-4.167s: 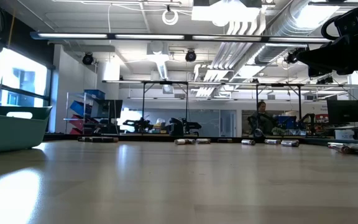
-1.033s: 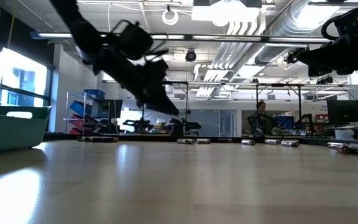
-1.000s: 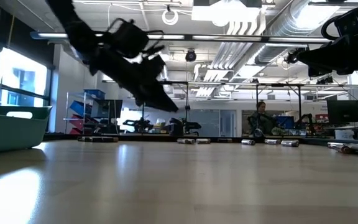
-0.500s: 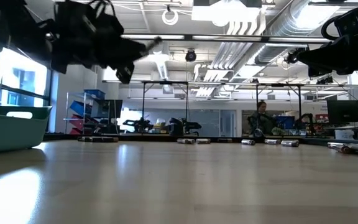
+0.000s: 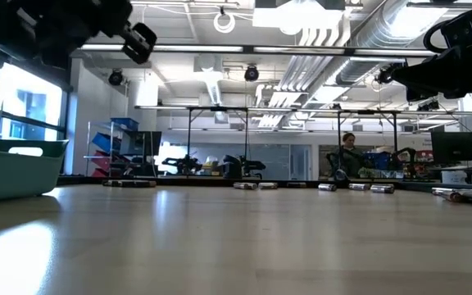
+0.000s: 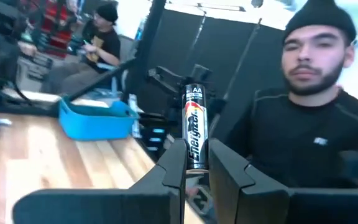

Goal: Sort batteries
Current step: Put the silver battery into the green bin

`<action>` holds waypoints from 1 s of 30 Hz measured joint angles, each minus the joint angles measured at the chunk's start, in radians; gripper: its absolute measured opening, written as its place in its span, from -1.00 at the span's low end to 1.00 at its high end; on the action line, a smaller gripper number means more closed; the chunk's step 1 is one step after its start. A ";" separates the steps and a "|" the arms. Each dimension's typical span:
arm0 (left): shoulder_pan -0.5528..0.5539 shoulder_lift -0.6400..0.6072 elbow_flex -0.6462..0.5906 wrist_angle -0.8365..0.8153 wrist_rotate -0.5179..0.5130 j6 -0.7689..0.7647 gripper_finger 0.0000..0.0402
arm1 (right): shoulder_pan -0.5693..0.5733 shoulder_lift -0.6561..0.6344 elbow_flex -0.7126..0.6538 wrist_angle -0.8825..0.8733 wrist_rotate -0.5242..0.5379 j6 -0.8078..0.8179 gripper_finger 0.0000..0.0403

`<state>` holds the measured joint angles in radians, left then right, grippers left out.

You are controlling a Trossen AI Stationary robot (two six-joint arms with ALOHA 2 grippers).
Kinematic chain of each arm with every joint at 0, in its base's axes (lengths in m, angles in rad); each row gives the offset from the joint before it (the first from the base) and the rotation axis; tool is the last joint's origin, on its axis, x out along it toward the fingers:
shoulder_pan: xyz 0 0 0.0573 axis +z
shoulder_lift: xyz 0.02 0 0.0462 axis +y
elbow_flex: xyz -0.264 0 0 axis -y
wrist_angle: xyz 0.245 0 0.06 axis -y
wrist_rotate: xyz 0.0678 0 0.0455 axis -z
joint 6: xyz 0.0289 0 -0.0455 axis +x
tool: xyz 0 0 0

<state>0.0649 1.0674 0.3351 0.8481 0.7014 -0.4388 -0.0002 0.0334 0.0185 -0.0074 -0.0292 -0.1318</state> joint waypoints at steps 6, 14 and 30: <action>-0.104 -0.175 0.042 -0.514 -0.262 -0.009 -0.84 | 0.000 0.000 0.000 0.000 0.000 0.000 -1.00; -0.259 -0.306 0.299 -1.319 -0.700 -0.122 -0.84 | 0.000 0.000 0.000 0.000 0.000 0.000 -1.00; -0.564 -0.184 0.424 -1.980 -0.856 -0.801 -0.84 | 0.000 0.000 0.000 0.000 -0.001 0.000 -1.00</action>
<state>-0.4994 0.8835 0.7593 -1.1320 -0.1550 -1.2394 0.0001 0.0334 0.0185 -0.0074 -0.0299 -0.1318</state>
